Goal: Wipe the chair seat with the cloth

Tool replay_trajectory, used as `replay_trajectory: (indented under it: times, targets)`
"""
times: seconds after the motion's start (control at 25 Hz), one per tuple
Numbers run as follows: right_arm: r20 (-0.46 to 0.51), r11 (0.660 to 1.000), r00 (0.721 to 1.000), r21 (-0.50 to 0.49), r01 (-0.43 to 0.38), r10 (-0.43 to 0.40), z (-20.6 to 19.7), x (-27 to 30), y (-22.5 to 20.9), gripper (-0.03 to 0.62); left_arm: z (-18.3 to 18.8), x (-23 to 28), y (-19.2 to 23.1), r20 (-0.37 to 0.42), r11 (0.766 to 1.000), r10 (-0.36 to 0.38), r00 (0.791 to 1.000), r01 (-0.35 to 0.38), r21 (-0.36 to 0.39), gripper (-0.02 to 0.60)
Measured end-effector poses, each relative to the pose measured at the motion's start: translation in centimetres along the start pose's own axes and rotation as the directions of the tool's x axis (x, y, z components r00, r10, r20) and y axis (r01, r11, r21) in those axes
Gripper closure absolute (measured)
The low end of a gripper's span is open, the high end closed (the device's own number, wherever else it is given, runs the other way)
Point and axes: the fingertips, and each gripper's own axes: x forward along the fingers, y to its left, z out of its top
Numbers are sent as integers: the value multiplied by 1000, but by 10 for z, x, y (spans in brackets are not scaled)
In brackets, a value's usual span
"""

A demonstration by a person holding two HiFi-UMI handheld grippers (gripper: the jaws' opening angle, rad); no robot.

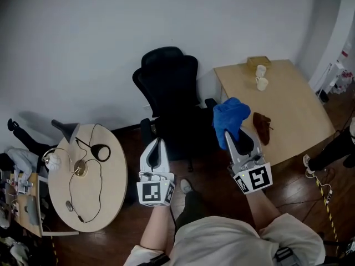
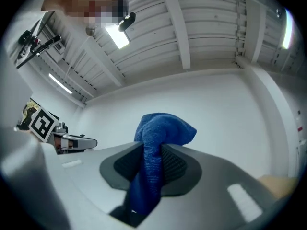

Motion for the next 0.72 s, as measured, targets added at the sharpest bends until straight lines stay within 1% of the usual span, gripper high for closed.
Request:
replay_trajectory:
  times: [0.08, 0.12, 0.2, 0.32, 0.52, 0.64, 0.72]
  targets:
    - [-14, 1000, 1000, 22, 0, 0, 11, -33, 5, 494, -3, -33, -31, -107, 999, -8, 994, 11, 31, 581]
    - [-19, 1000, 1000, 28, 0, 0, 16, -47, 8, 494, -1, -48, -43, -143, 999, -9, 990, 16, 47, 581]
    - [-20, 999, 1000, 34, 4, -3, 26, -70, 15, 496, 15, -72, -58, -128, 997, -3, 992, 12, 71, 581]
    - [-9, 999, 1000, 41, 17, -16, 42, -91, 25, 496, 27, -100, -69, -183, 994, -4, 983, 24, 108, 581]
    - [-12, 999, 1000, 36, 14, -14, 64, -101, 50, 496, 52, -125, -67, -168, 994, -15, 986, 33, 105, 581]
    - [-19, 999, 1000, 47, 9, -8, 78, -98, 67, 497, 66, -141, -61, -198, 996, -13, 980, 31, 89, 581]
    - [-15, 998, 1000, 59, 11, -10, 87, -94, 70, 497, 70, -148, -57, -225, 995, -10, 974, 32, 92, 581]
